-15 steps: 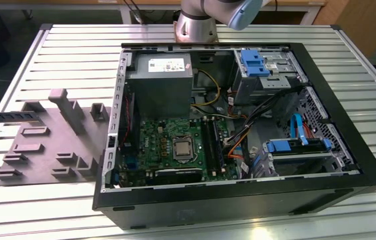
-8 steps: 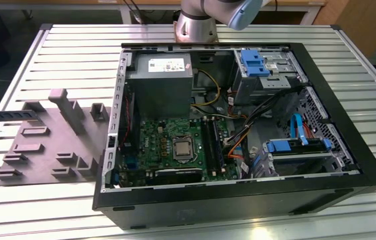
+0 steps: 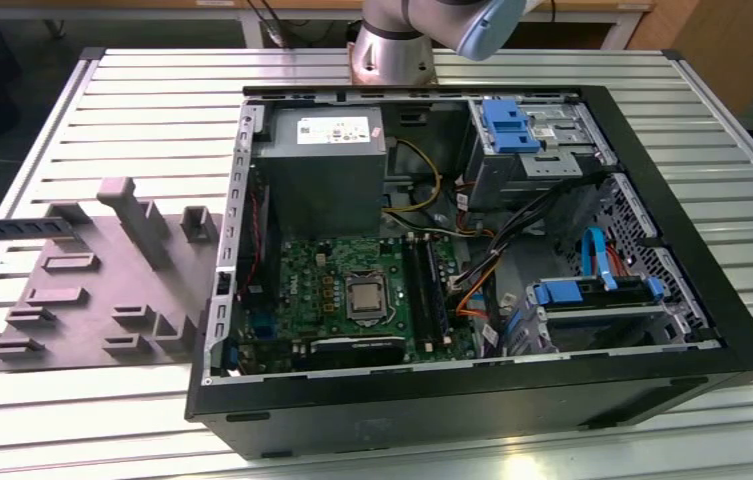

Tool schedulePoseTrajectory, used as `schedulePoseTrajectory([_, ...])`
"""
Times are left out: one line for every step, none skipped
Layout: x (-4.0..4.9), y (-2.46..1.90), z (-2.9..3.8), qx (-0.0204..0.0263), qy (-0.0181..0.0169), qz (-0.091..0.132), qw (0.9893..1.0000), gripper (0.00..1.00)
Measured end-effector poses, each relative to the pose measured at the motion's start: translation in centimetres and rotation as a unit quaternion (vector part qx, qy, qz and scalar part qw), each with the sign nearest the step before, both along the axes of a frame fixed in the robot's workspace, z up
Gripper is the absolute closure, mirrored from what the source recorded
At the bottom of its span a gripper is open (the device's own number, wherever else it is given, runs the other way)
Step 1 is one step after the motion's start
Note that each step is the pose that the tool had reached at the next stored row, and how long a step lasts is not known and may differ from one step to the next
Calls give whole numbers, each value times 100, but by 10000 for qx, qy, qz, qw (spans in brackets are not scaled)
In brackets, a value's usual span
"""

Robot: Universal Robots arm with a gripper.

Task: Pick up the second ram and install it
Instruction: 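Pick up the second ram and move it above second insertion slot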

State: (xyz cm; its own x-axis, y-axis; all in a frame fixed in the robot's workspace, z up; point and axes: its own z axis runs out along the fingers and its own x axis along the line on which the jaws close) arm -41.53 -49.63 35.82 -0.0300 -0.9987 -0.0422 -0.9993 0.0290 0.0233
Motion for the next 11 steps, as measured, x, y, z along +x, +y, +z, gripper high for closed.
schedulePoseTrajectory([0, 0, 4, 0, 0, 0, 10000, 89])
schedulePoseTrajectory([0, 0, 8, 0, -1, 0, 10000, 89])
schedulePoseTrajectory([0, 0, 13, 0, -1, 0, 10000, 89])
schedulePoseTrajectory([0, 0, 18, 0, -1, 0, 10000, 89])
schedulePoseTrajectory([0, 0, 22, 0, -1, 0, 10000, 89])
schedulePoseTrajectory([0, 0, 26, 0, -1, 0, 10000, 89])
schedulePoseTrajectory([0, 0, 30, 0, -2, 0, 10000, 89])
schedulePoseTrajectory([-1, 0, 34, 0, -2, 0, 10000, 89])
schedulePoseTrajectory([-1, 0, 38, 0, -2, 0, 10000, 89])
schedulePoseTrajectory([0, 0, 42, 0, -2, 0, 10000, 89])
schedulePoseTrajectory([-1, 0, 46, 0, -2, 0, 10000, 89])
